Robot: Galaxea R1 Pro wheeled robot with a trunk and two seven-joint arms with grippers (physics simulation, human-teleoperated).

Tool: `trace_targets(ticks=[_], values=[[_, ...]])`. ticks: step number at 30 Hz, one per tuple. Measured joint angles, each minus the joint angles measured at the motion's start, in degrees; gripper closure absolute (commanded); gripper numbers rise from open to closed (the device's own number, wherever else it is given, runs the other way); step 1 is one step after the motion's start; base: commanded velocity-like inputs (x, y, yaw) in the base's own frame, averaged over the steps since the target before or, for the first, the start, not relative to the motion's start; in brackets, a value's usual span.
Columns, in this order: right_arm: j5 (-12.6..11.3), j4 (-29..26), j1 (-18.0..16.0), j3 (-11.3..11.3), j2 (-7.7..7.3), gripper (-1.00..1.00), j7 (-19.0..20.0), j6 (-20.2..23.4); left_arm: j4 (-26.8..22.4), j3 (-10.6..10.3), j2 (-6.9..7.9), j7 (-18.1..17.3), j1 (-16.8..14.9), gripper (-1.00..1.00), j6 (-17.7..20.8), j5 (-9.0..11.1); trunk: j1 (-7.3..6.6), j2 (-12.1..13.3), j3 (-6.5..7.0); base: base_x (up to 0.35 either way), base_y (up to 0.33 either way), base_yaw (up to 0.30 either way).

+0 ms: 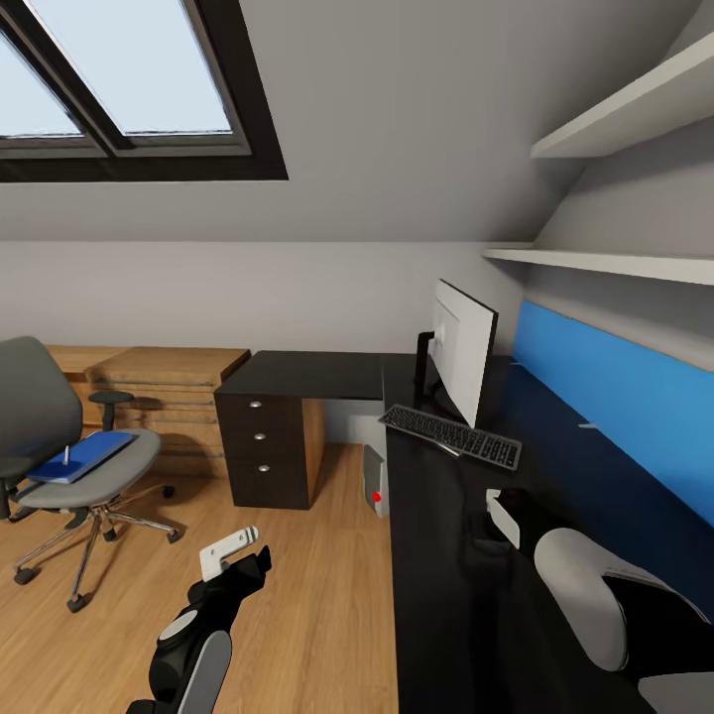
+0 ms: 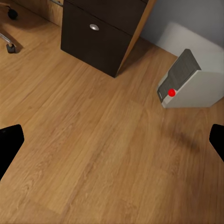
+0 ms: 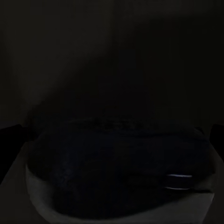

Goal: In the bedroom, organize the workspace by keeping the computer under the desk, ensuring the monitor is on the desk, placing the keyboard on the desk next to the monitor, placing the mouse on the desk next to the keyboard, moving the folder from the swivel chair onto the desk next to the mouse, stacking the notebook on top of the folder with the pen on top of the notebook, and positioning the swivel chair next to the desk.

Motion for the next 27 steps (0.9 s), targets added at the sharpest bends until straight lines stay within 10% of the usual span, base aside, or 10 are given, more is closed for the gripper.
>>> trace_targets(ticks=[27], values=[[0.2,0.0,0.0,0.1,0.06,-1.0,-0.2,-0.2,0.0,0.1,0.35,0.0,0.0,-1.0,0.1,0.0,0.01,0.0,0.0,-0.004,0.0,0.0]])
